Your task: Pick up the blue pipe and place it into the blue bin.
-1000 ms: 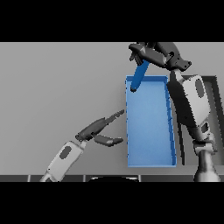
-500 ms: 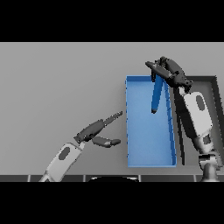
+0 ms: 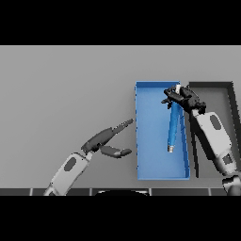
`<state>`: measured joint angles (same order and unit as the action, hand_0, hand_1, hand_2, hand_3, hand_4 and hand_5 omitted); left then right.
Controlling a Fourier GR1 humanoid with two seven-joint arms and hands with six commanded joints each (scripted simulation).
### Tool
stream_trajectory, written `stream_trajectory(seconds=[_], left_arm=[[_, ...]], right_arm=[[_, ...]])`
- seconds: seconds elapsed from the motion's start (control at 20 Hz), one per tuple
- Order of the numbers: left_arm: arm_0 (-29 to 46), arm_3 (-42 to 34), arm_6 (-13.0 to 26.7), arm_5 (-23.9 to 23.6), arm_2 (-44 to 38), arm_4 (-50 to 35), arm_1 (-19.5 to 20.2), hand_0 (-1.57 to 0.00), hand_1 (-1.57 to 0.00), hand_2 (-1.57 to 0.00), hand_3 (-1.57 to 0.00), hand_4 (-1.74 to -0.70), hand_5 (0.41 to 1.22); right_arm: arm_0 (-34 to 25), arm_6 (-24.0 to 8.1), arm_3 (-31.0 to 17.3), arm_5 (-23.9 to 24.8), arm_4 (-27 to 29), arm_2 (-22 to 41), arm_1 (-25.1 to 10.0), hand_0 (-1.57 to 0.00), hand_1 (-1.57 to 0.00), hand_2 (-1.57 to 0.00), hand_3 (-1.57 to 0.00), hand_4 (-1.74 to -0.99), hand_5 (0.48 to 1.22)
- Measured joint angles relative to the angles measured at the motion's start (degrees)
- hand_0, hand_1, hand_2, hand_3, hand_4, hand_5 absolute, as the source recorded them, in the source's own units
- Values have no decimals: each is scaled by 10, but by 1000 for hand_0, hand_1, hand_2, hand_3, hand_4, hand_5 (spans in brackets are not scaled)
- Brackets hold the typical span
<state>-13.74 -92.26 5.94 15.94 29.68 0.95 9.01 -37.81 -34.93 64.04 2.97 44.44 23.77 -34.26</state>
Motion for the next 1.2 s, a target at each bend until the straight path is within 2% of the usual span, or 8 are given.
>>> stream_trajectory(seconds=[0.05, 0.15, 0.25, 0.45, 0.6, 0.7, 0.95, 1.2], left_arm=[[-1, -2, 2, -1, 3, 1, -4, 1, 1, 1, 1, -880, 495], [-7, 4, 5, -4, 1, 6, -3, 1, 1, 1, 1, -881, 497], [-4, 5, 3, -2, 1, 3, -4, 1, 1, 1, 1, -881, 495], [-1, 2, -1, -7, 2, 6, -5, 1, 1, 1, 1, -878, 488], [-2, -1, 0, -5, -1, 1, -2, 1, 1, 1, 1, -878, 480], [2, 4, -3, -4, 4, 7, -2, 1, 1, 1, 1, -881, 476], [8, -3, -9, -5, 3, 8, 2, 1, 1, 1, 1, -885, 476], [8, -12, 4, -5, 0, 0, 5, 1, 1, 1, 1, -885, 480]], right_arm=[[-3, 0, -14, 4, 16, 18, -4, -804, -775, -744, -491, -1385, 1114], [-25, 0, -42, 29, 91, 84, -19, -514, -495, -476, -314, -1296, 1152], [-42, 0, -53, 1, 123, 131, -40, -329, -317, -304, -201, -1230, 1056], [-59, 0, -25, -37, 75, 188, -62, -134, -129, -124, -82, -1150, 914], [-60, 0, -22, -45, 58, 200, -69, -68, -66, -63, -41, -1131, 829], [-62, 6, -29, -49, 47, 207, -66, -377, -184, -82, -26, -1144, 792], [-62, 25, -48, -72, 51, 202, -60, -123, -60, -26, -8, -1154, 809], [-60, 23, -34, -62, 58, 200, -59, -212, -100, -24, -5, -1152, 791]])
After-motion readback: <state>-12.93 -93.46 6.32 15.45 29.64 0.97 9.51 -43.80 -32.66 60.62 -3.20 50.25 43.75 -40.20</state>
